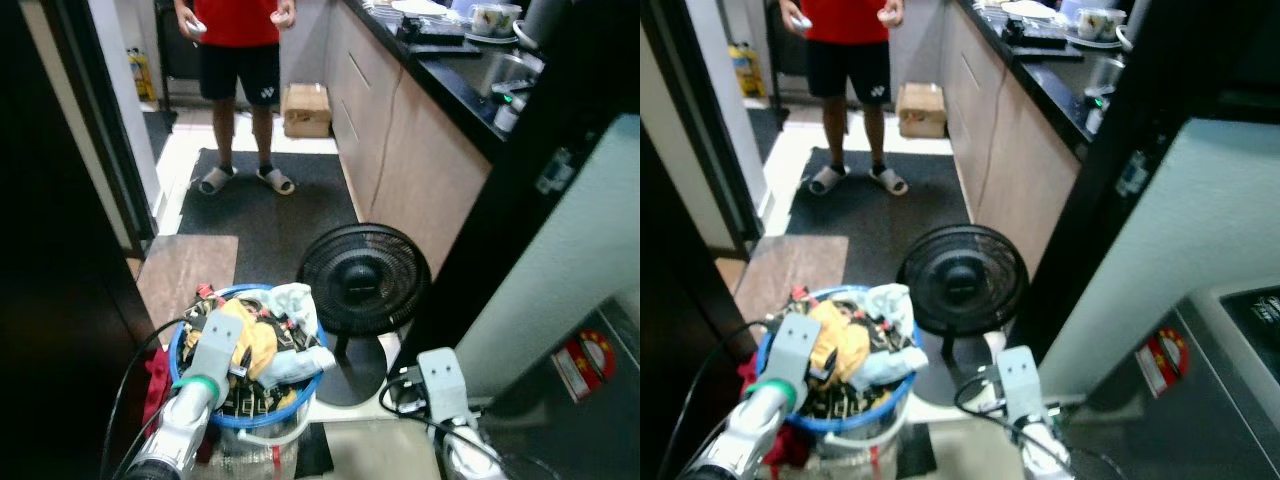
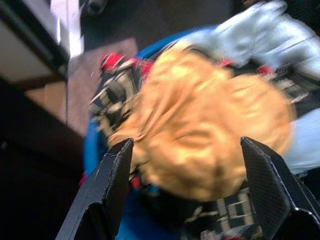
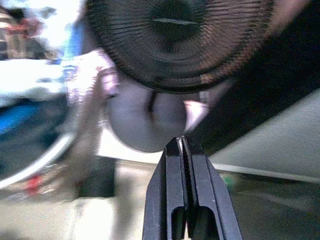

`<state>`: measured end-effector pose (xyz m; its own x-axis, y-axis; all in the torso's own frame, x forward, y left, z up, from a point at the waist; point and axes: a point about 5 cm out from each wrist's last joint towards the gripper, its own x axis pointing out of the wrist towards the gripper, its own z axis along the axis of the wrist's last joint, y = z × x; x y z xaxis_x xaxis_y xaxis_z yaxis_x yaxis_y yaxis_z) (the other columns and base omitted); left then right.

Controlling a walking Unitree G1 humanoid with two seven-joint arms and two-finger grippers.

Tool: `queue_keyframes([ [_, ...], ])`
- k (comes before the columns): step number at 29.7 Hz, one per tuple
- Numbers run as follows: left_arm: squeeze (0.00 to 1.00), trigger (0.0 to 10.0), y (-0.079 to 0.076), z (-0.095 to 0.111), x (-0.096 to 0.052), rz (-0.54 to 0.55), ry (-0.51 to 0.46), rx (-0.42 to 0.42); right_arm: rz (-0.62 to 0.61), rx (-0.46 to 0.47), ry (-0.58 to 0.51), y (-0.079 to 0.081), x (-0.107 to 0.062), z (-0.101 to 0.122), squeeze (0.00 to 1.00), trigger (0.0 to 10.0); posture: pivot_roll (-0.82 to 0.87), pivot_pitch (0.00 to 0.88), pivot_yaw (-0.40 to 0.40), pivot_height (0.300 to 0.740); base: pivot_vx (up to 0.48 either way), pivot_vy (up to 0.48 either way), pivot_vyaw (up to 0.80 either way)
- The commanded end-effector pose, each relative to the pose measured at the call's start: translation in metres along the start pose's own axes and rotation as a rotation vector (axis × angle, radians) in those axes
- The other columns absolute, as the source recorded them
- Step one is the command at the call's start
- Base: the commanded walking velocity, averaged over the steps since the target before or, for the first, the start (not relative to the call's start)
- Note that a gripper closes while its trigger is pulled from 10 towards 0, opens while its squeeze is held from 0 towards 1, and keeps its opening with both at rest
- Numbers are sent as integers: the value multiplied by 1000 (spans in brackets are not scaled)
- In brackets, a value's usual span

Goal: Clothes washing

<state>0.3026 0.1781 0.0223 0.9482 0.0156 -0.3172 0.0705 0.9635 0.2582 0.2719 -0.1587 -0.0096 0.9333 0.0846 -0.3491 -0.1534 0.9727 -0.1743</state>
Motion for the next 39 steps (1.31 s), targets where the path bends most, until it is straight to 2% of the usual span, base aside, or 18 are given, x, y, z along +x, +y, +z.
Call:
queue_keyframes([
  [1,0,10000,-5,-5,-1,-11,26,0,-19,-5,25,-7,-3,-7,0,10000,82,16,-18,740,0,0,0],
  [12,0,10000,-6,-9,-2,-5,49,-1,-16,-6,27,-6,-4,-7,0,10000,82,16,-18,740,0,0,0],
  [15,0,10000,-8,-18,-5,-26,94,-91,-8,-10,39,-3,-5,-10,0,10000,82,14,-19,740,0,0,0],
  [18,0,10000,-8,-28,-9,-39,124,-121,-3,-15,51,-2,-6,-13,0,10000,84,10,-32,740,0,0,0],
  [23,0,10000,-8,-36,-13,-38,149,-120,-4,-16,62,-4,-7,-15,0,10000,88,8,-42,740,0,0,0],
  [26,0,10000,-10,-47,-20,-16,162,-69,-67,61,77,-19,-6,-15,0,10000,93,0,-52,740,0,0,0],
  [28,0,10000,-12,-46,-21,-20,147,-46,-85,70,62,-24,-4,-10,0,10000,88,0,-48,740,0,0,0],
  [29,0,10000,-14,-43,-21,-29,126,-24,-97,70,42,-27,-2,-5,0,10000,84,0,-43,740,0,0,0],
  [30,0,10000,-21,-32,-18,-60,51,36,-113,49,-16,-32,3,8,0,10000,72,0,-29,740,0,0,0],
  [33,0,10000,-22,-28,-17,-71,25,54,-117,40,-35,-33,4,12,0,10000,72,0,-29,740,0,0,0],
  [35,0,10000,-30,-1,-9,-114,-91,104,-120,10,-133,-34,8,31,0,10000,52,0,-4,740,0,0,0],
  [37,0,10000,-32,6,-8,-126,-124,118,-121,2,-162,-33,9,36,0,10000,52,0,-4,740,0,0,0],
  [38,0,10000,-39,35,1,-158,-210,126,-139,14,-235,-33,10,50,0,10000,27,0,33,740,0,0,0],
  [39,0,10000,-39,35,1,-158,-210,126,-139,14,-235,-33,10,50,0,10000,27,0,33,740,0,0,0],
])
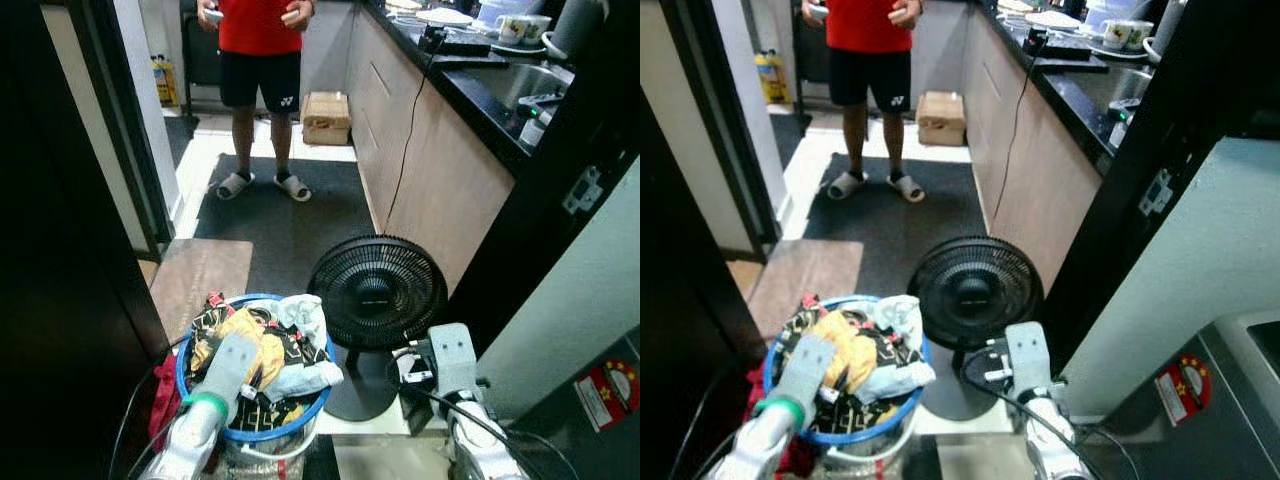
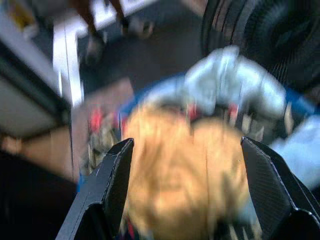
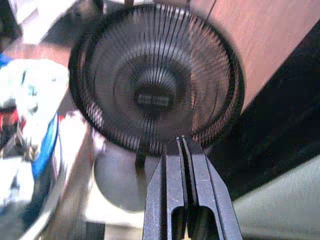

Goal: Clothes washing

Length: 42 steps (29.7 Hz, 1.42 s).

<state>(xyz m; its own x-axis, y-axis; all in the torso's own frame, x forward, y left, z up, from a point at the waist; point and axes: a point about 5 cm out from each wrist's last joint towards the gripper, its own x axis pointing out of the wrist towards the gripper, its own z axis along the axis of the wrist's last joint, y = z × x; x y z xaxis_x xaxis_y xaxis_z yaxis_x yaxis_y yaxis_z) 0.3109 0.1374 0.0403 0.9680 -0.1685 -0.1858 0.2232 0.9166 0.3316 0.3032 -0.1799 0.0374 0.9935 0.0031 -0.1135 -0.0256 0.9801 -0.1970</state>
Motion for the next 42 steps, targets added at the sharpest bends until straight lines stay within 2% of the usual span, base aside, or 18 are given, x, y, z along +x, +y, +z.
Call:
queue_keyframes([
  [1,0,10000,-6,27,12,-48,-92,20,-31,29,-52,0,1,9,0,10000,17,0,48,740,0,0,0],
  [2,0,10000,-6,27,12,-48,-92,20,-31,29,-52,0,1,9,0,10000,17,0,48,740,0,0,0],
  [3,0,10000,-7,39,18,-68,-123,32,-45,40,-63,0,2,11,0,10000,1,0,76,740,0,0,0],
  [8,0,10000,-7,47,22,-91,-141,62,-54,48,-53,2,0,7,0,10000,-10,0,95,740,0,0,0],
  [13,0,10000,1,36,20,-74,-89,82,-16,30,6,11,-9,-8,0,10000,-1,0,100,740,0,0,0],
  [18,0,10000,7,22,18,-49,-12,60,3,23,16,13,-10,-9,0,10000,19,21,83,740,0,0,0],
  [21,0,10000,14,15,15,-24,24,47,27,12,2,15,-5,-3,0,10000,36,87,66,740,0,0,0],
  [23,0,10000,15,14,15,-18,27,45,32,10,-2,15,-4,-1,0,10000,36,87,66,740,0,0,0],
  [25,0,10000,19,12,12,-8,28,53,42,2,-10,15,-2,2,0,10000,52,144,64,740,0,0,0],
  [31,0,10000,21,16,14,-21,26,67,27,-11,-7,9,2,5,0,10000,61,216,87,740,0,0,0],
  [37,0,10000,21,25,19,-28,7,42,-3,22,-29,6,2,9,0,10000,57,195,89,740,0,0,0],
  [42,0,10000,21,27,22,-10,19,3,-5,28,-30,10,2,9,0,10000,44,129,78,740,0,0,0],
])
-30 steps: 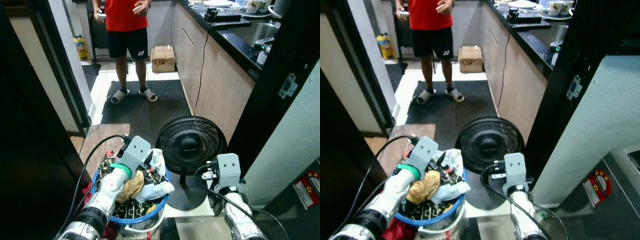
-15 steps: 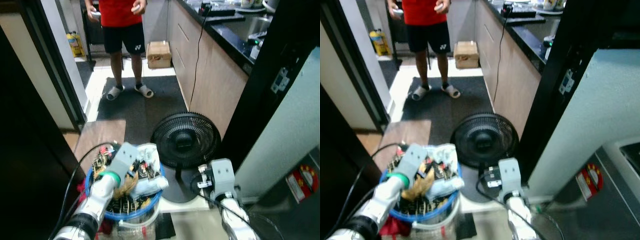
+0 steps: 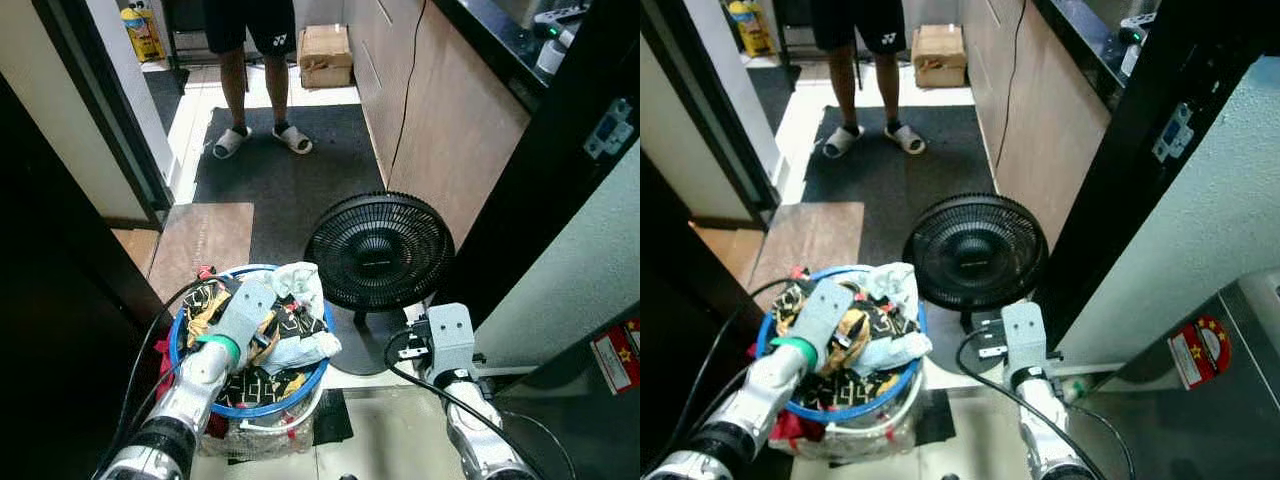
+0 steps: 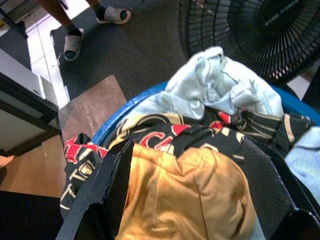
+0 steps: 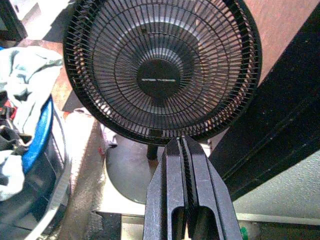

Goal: Clothes washing

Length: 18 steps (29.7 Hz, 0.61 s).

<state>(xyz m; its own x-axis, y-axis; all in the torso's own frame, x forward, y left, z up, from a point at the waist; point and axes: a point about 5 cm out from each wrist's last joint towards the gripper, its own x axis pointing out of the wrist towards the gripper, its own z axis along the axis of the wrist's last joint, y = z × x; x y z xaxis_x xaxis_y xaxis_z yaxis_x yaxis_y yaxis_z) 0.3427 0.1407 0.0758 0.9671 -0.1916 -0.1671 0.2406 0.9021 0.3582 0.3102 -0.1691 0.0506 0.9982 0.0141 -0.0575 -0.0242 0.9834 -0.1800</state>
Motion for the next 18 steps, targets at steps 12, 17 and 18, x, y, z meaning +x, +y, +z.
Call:
queue_keyframes([
  [12,0,10000,-5,-14,0,0,96,-18,-22,-9,3,-8,4,4,0,10000,33,220,75,740,0,0,0],
  [17,0,10000,0,-13,3,0,121,10,-22,-12,-5,-8,4,7,0,10000,43,325,88,740,0,0,0],
  [18,0,10000,0,-13,3,0,121,10,-22,-12,-5,-8,4,7,0,10000,43,325,88,740,0,0,0],
])
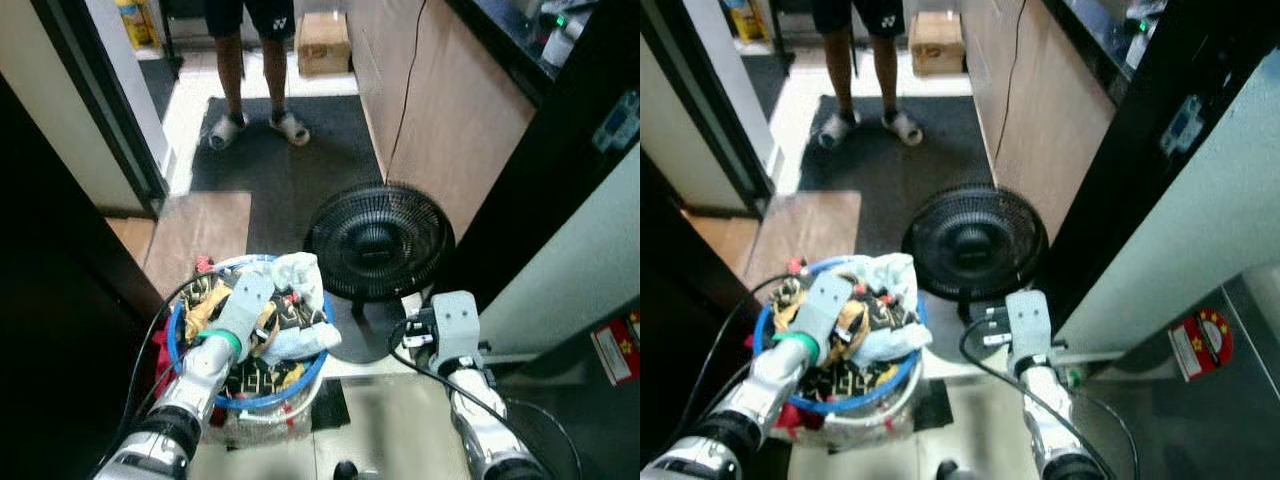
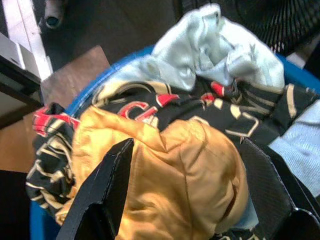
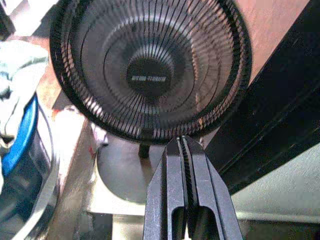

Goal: Clothes washing

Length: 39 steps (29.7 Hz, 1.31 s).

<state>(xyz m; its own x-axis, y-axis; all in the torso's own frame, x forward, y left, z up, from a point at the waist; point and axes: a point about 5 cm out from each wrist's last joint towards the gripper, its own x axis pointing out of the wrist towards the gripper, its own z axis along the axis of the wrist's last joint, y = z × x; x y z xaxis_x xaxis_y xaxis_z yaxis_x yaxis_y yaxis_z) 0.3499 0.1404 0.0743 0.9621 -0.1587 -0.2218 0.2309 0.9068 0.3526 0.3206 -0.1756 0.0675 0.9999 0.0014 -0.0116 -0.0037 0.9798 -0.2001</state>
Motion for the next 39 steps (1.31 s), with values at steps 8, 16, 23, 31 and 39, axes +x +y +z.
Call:
queue_keyframes([
  [8,0,10000,-4,-23,-8,-37,92,46,12,-10,29,0,-7,-6,0,10000,49,448,107,740,0,0,0],
  [16,0,8314,-5,-29,-10,-43,111,49,12,-19,36,-2,-7,-5,0,10000,51,476,117,740,0,0,0],
  [23,0,0,-2,-28,-10,-33,97,50,12,-15,39,1,-9,-4,0,10000,47,467,119,740,0,0,0],
  [31,0,0,0,-26,-11,-19,79,48,13,-14,45,1,-11,-6,0,10000,47,461,118,740,0,0,0],
  [39,0,0,-2,-12,-11,-27,-16,17,17,-13,48,4,-9,-4,0,10000,51,424,114,740,0,0,0],
])
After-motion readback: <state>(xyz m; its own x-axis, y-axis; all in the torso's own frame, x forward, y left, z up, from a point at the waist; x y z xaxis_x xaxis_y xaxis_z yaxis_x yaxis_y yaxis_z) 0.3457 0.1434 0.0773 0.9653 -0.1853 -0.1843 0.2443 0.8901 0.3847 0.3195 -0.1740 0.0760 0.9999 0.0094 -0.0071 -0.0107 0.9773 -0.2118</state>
